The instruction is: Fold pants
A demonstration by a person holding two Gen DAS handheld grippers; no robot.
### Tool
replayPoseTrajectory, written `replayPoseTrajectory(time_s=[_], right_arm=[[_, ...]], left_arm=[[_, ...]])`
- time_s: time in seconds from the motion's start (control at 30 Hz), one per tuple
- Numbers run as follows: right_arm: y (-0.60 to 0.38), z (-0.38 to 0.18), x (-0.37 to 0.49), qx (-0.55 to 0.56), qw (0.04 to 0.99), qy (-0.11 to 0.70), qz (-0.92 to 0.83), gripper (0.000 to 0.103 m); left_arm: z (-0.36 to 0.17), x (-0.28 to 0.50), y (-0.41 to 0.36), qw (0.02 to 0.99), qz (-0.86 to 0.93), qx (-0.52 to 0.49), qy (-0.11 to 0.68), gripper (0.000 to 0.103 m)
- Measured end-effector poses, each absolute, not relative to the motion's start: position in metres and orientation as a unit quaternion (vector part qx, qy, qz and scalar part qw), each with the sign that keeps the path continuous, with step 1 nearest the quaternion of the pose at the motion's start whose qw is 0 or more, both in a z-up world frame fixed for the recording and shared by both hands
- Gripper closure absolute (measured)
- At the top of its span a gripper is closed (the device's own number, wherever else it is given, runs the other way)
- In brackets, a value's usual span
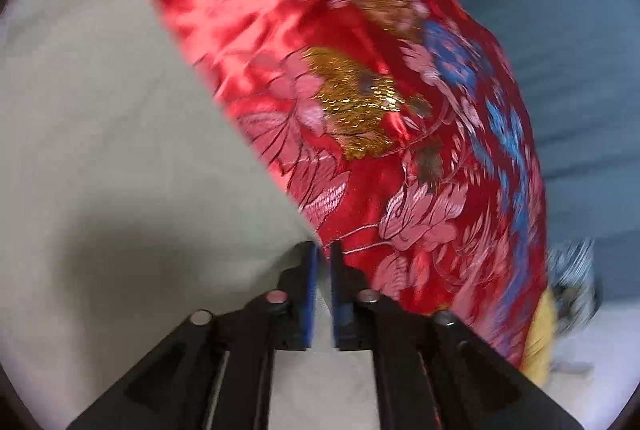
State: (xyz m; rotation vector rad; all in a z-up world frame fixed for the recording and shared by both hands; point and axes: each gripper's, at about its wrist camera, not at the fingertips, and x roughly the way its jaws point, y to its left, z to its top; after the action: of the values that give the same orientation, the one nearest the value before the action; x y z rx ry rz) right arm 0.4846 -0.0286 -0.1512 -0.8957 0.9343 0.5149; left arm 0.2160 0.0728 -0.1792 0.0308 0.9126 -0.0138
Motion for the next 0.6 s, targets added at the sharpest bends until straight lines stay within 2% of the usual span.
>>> replayPoseTrajectory(time_s=[0.07, 0.17, 0.2, 0.27, 0.33, 0.4, 0.47, 0.53, 0.6], right_arm=[[-0.068, -0.135, 0.483, -0.309, 0.796, 0.462, 0.239, 0.066], [-0.153, -0.13, 0.466, -0.099, 0.798, 0.522, 0.285, 0.064], [-0.179, -0.138, 0.458, -0.059, 0.788, 0.538, 0.292, 0.062], [-0.24, -0.165, 0.44, -0.038, 0.783, 0.565, 0.255, 0.061], [-0.32, -0.195, 0.44, -0.035, 0.792, 0.591, 0.148, 0.062], [-0.401, -0.205, 0.438, -0.006, 0.807, 0.589, 0.032, 0.069], [-0.485, -0.197, 0.414, 0.006, 0.81, 0.574, -0.118, 0.069], [-0.503, -0.176, 0.379, -0.01, 0.822, 0.553, -0.135, 0.067], [-0.492, -0.158, 0.344, 0.004, 0.837, 0.541, -0.08, 0.067]], left_arm=[[-0.179, 0.216, 0.071, 0.897, -0.005, 0.017, 0.441, 0.0], [-0.18, 0.217, 0.071, 0.897, -0.004, 0.021, 0.442, 0.0], [-0.18, 0.216, 0.071, 0.897, -0.004, 0.02, 0.442, 0.0], [-0.181, 0.218, 0.071, 0.897, -0.004, 0.021, 0.442, 0.0], [-0.181, 0.218, 0.071, 0.897, -0.004, 0.021, 0.442, 0.0], [-0.182, 0.219, 0.071, 0.896, -0.003, 0.022, 0.444, 0.0], [-0.181, 0.221, 0.072, 0.893, -0.003, 0.023, 0.449, 0.0], [-0.175, 0.223, 0.069, 0.888, 0.003, 0.03, 0.459, 0.0], [-0.161, 0.22, 0.06, 0.893, -0.009, 0.027, 0.45, 0.0]])
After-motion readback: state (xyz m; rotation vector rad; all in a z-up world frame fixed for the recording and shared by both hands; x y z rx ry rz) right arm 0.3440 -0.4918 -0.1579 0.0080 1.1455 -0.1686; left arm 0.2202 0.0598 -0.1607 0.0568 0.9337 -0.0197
